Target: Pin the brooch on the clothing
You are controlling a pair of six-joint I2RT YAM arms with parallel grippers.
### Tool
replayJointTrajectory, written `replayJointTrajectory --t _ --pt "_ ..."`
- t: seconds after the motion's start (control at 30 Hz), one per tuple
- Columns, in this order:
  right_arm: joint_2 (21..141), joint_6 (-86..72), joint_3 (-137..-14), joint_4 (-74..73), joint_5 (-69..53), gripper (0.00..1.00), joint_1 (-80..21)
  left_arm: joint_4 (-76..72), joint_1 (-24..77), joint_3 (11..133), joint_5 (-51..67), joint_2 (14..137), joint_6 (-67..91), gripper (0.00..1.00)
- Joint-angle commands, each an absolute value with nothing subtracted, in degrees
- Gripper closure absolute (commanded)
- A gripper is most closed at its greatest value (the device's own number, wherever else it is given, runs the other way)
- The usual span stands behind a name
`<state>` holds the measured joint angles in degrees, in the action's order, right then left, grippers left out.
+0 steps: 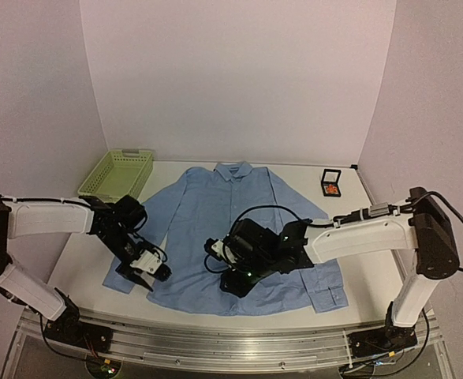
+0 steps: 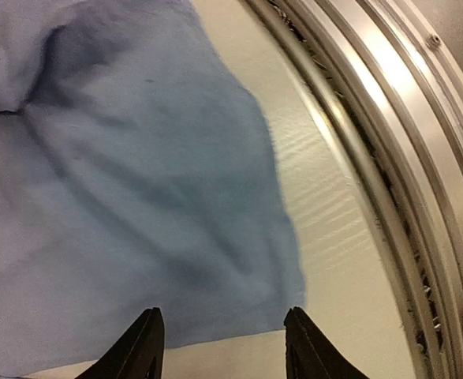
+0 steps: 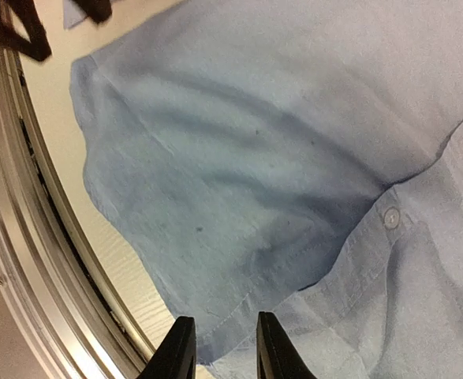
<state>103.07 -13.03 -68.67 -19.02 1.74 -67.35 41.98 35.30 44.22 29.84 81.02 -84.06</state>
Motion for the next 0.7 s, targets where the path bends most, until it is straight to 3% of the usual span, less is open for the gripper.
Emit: replayJointTrajectory --t 0.0,0.17,0.4,0.53,0.67 --pt "105.2 -12.6 -68.0 -20.7 2.2 0.8 -67.5 50.2 33.5 59.7 38.5 88.3 -83.6 0.48" --pt "107.8 -12.6 -66.5 -20.1 1.2 0.85 -67.6 42.3 33.5 74.0 44.0 103.4 -66.0 0.5" --pt "106.1 -12.7 -61.9 -20.0 2.1 0.87 -70.0 22.8 31.3 90.4 30.5 122.7 -45.0 0.51" --pt "106.9 -12.7 -59.3 -19.9 0.7 0.87 -70.6 22.6 28.9 96.3 24.3 130.1 -43.7 0.51" --pt "106.7 -12.5 -56.7 -20.1 -0.5 0.88 -70.6 18.3 28.0 91.8 21.7 130.8 -48.5 0.51"
